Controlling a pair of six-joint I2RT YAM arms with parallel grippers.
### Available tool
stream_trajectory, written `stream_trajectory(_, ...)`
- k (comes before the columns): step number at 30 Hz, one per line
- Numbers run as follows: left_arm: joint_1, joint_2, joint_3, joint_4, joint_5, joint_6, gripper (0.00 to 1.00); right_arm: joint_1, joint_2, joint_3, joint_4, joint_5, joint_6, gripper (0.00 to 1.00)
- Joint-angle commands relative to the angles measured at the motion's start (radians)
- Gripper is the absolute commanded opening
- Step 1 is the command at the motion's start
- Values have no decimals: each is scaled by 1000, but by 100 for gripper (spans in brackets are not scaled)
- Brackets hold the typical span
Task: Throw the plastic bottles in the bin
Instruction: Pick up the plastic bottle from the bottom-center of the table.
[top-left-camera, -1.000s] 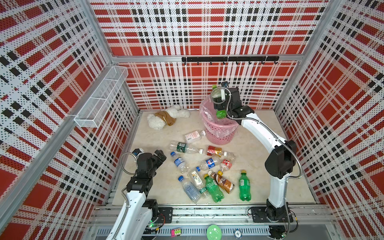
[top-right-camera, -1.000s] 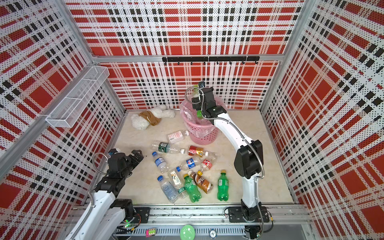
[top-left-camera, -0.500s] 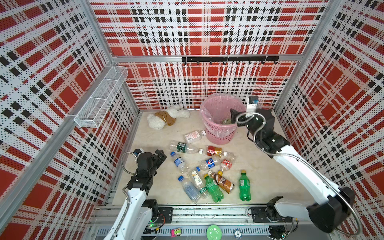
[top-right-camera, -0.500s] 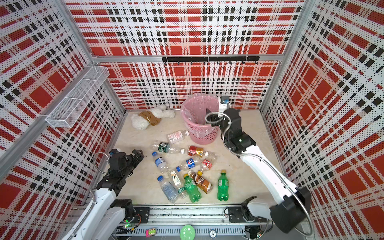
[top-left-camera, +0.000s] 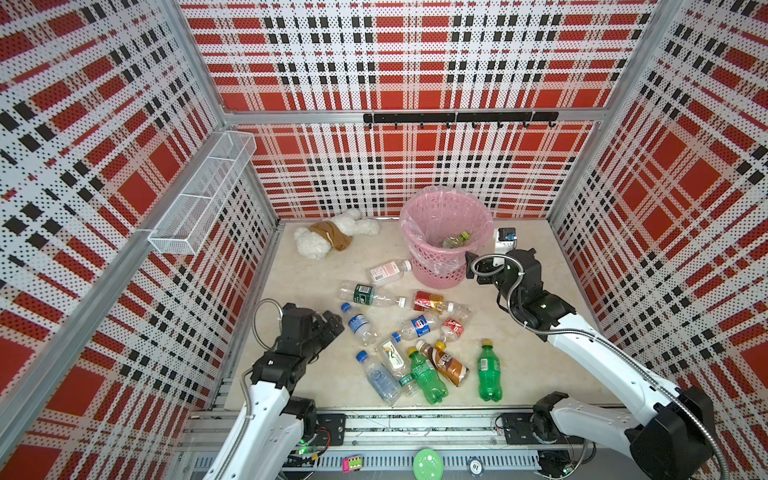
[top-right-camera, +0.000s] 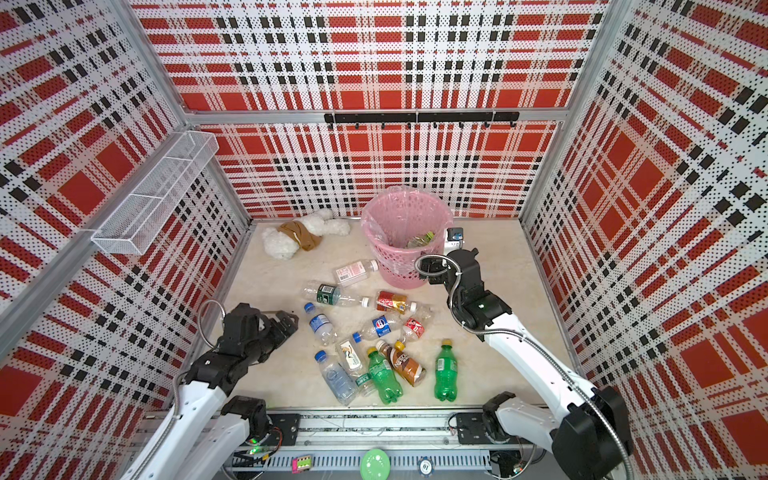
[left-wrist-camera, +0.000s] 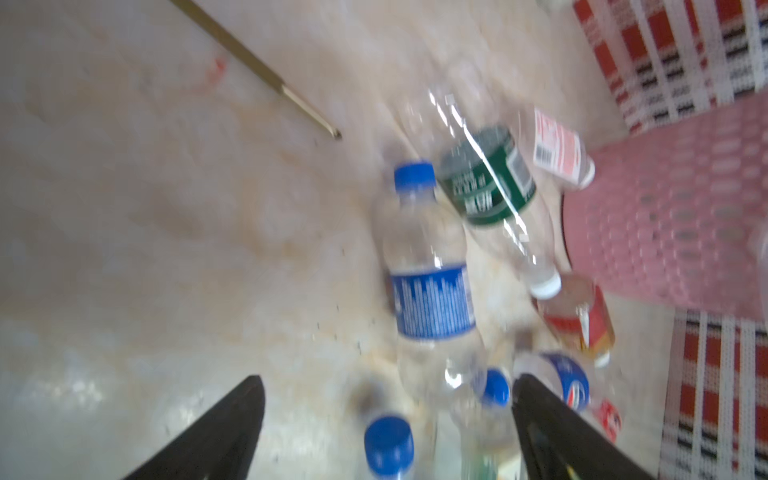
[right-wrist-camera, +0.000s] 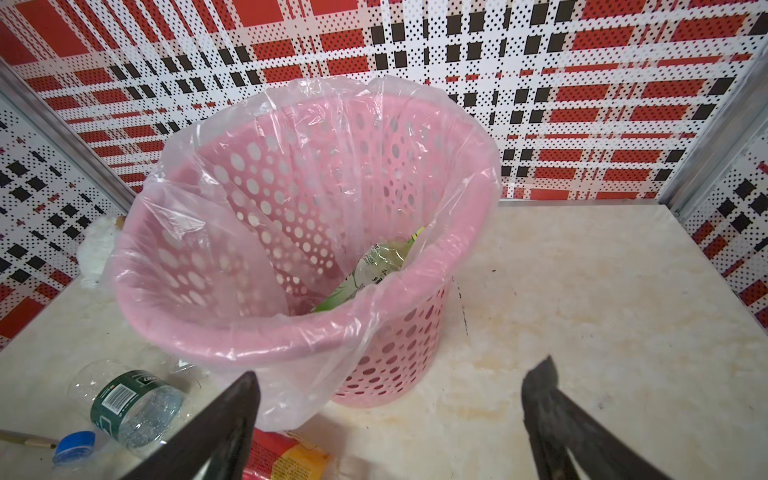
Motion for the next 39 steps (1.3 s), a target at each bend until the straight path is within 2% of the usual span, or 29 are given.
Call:
stream_trajectory(1, -198, -91, 2, -228, -91, -213, 92, -2, 6, 5, 69, 24, 16, 100)
stream_trajectory(6, -502, -125, -57, -243, -211, -474, 90, -5, -9, -22, 68, 41, 20, 100)
stream_trajectory(8, -584, -79, -60, -212, -258, -517, 91, -8, -13, -32, 62, 42, 23, 100)
stream_trajectory(11, -644, 26, -53, -143, -272, -533, 93, -12, -24, -30, 24, 44, 25, 100)
stream_trajectory(17, -680, 197, -58, 47, -212, -526, 93, -23, -78, -57, -11, 70, 25, 100)
stream_trajectory(21, -727, 295, -39, 80, -207, -539, 94, -33, -112, -82, -17, 70, 33, 100)
stream_trajectory(30, -743, 379, -84, 191, -166, -576, 96, -65, -131, -110, -17, 40, 33, 100)
stream_trajectory(35, -743, 454, -56, 226, -158, -558, 98, -84, -151, -126, -21, 35, 36, 100)
stream_trajectory(39, -739, 512, -59, 294, -136, -552, 92, -103, -159, -136, -22, 13, 48, 100)
